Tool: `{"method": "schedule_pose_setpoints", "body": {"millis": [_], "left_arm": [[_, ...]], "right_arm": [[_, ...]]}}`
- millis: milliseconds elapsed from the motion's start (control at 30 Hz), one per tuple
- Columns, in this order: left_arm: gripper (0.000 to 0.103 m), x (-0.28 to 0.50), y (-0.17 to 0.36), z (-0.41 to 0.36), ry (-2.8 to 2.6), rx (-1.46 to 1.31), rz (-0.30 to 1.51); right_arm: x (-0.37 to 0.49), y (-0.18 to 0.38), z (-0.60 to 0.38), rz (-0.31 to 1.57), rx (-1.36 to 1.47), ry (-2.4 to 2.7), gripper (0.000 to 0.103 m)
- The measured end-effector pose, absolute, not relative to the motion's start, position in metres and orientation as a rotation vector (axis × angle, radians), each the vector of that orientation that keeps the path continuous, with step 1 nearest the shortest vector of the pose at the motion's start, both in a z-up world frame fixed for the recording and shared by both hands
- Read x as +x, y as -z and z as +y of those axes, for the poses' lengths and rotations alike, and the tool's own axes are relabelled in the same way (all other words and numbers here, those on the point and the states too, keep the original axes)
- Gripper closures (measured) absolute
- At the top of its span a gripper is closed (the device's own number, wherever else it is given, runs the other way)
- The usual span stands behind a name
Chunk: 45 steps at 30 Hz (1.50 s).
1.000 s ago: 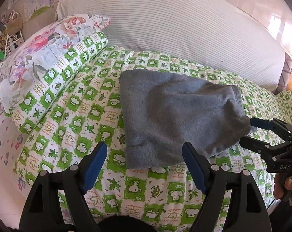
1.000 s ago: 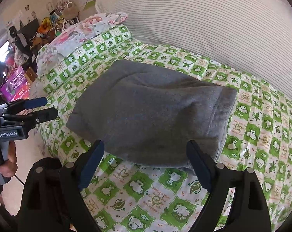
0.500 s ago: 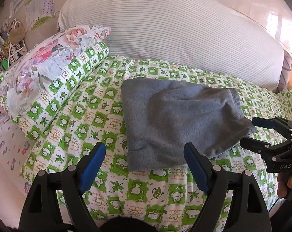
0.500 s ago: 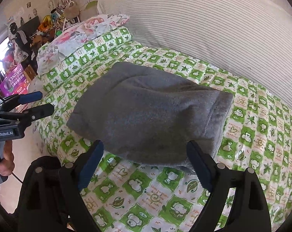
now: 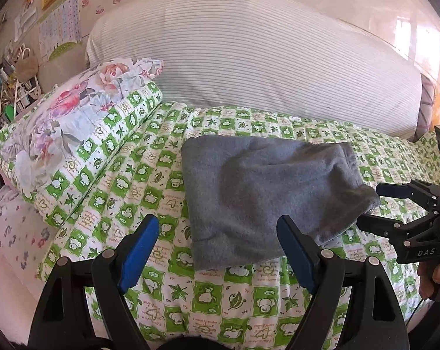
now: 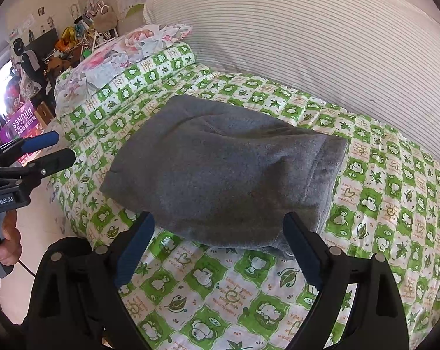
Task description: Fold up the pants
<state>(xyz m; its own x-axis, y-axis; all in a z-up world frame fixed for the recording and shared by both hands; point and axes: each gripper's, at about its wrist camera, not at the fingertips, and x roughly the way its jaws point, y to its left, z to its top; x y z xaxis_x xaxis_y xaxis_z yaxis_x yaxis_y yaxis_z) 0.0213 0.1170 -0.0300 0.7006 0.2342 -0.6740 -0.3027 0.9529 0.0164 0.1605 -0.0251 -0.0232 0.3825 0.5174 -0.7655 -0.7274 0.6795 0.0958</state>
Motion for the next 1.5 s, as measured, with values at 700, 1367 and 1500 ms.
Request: {"method": "schedule_pose_setpoints", "body": {"millis": [700, 1367, 1500], "left_arm": [[0.02, 0.029, 0.034, 0.121, -0.273, -0.117, 0.766], [0.02, 0.031, 0.036, 0.122, -0.262, -0.127, 0.77], [0.02, 0.03, 0.035, 0.122, -0.263, -0.127, 0.771]], "right_arm": [[0.163, 0.025, -0.028, 0.869, -0.274, -0.802, 0.011], [0.164, 0.025, -0.029, 0.87, -0.274, -0.803, 0.011], [0.164, 0.025, -0.029, 0.869, -0.273, -0.803, 0.011]]}}
